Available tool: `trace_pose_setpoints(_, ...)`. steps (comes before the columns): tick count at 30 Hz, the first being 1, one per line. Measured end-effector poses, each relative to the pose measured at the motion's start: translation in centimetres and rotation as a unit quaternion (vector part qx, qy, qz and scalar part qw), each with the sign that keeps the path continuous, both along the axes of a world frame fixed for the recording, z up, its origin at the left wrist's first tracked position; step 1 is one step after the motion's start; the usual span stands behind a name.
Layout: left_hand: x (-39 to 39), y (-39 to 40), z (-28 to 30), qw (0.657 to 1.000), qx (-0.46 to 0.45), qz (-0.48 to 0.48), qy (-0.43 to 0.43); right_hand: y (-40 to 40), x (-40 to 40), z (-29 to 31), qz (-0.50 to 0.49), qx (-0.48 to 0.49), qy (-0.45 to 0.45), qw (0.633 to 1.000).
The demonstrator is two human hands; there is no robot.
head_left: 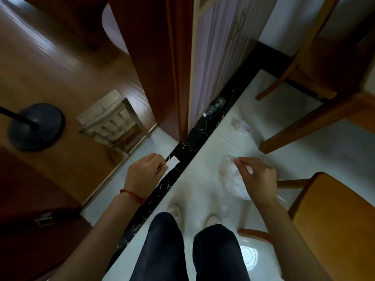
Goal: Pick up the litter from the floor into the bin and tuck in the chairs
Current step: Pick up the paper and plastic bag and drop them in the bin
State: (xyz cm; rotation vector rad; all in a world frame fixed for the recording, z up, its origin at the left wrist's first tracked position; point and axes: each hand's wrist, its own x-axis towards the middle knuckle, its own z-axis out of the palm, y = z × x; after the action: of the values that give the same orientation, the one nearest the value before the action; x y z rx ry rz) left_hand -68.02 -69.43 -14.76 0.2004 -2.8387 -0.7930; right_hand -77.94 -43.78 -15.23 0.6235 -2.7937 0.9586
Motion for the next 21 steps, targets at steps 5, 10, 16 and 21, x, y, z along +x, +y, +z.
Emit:
trace_pose_setpoints(5,3.5,0.8,1.9,1.0,-0.019,0.011,0.002,-0.4,1.8,1.8,0.023,-0.003,0.002,1.0)
trace_pose_setpoints(10,8.7,3.4,2.1,0.997,-0.028,0.07,-0.007,0.5,4.2,2.1,0.066,0.0,-0.027,0.997)
trace_pose_setpoints(16,16.3,7.8,2.0,0.986,-0.026,0.161,-0.028,2.8,8.8,2.1,0.133,0.015,-0.026,0.991)
trace_pose_setpoints(21,22.2,10.3,2.6,0.978,-0.032,0.2,-0.041,3.1,12.8,2.7,0.206,-0.001,-0.035,0.978)
